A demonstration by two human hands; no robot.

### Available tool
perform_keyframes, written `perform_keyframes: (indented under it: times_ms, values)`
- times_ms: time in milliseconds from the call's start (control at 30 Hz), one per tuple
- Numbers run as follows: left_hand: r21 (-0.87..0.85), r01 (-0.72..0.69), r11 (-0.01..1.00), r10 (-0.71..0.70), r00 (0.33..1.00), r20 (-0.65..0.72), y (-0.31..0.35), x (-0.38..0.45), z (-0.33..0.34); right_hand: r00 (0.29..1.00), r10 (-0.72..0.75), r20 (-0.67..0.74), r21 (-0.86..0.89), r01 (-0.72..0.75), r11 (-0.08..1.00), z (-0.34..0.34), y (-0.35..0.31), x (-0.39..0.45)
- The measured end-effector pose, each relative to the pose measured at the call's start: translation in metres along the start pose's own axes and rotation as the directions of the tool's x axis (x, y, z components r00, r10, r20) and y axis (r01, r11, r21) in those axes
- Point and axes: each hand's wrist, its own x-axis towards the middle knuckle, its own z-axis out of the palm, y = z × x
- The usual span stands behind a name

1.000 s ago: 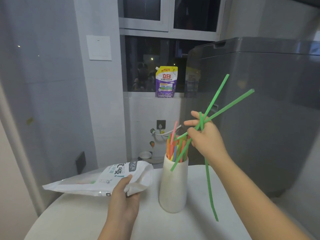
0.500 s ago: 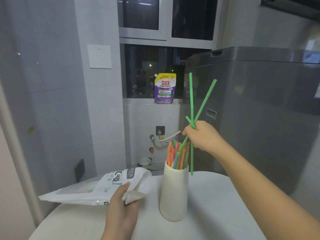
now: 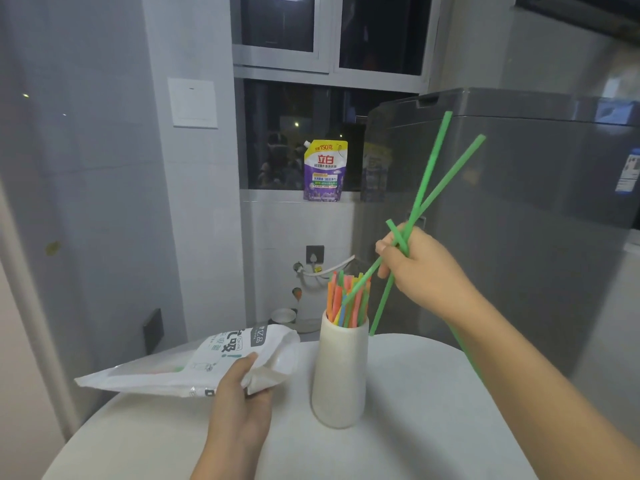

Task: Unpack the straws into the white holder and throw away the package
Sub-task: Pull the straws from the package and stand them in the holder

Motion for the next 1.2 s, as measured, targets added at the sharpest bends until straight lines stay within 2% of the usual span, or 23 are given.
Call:
perform_keyframes:
  times_ms: [100,300,433,633,800,1000,1200]
  values:
    - [0.0,-0.004,1.0,0.004,1.0,-0.003,0.0,0.001,-0.001,0.999,-0.035,0.013,-0.042,0.036,0.998,0.001,-0.001,0.0]
    - [0.023,0.011,1.0,-0.011,1.0,0.009,-0.002,0.001,-0.001,0.997,0.013,0.076,-0.112,-0.005,0.994,0.018,0.01,0.0]
    - [0.012,0.006,1.0,-0.006,1.0,0.001,0.0,0.001,-0.002,0.998,0.007,0.066,-0.121,0.001,0.993,0.026,0.016,0.006]
    - [0.026,-0.012,1.0,0.012,1.0,-0.001,-0.001,0.004,-0.003,0.99,0.062,0.13,-0.24,-0.029,0.97,0.049,0.026,0.01]
    - [-0.004,-0.017,1.0,0.017,1.0,0.0,-0.002,0.007,-0.005,0.998,0.037,0.059,-0.095,-0.031,0.995,0.053,0.033,0.007]
    - [-0.006,-0.005,1.0,0.005,1.0,-0.011,-0.004,0.009,-0.004,0.978,0.023,-0.206,0.168,0.012,0.986,0.048,0.028,0.01]
    - [0.016,-0.007,1.0,0.007,1.0,0.006,-0.003,0.007,-0.005,0.982,0.033,-0.186,0.196,0.004,0.981,0.052,0.029,0.01]
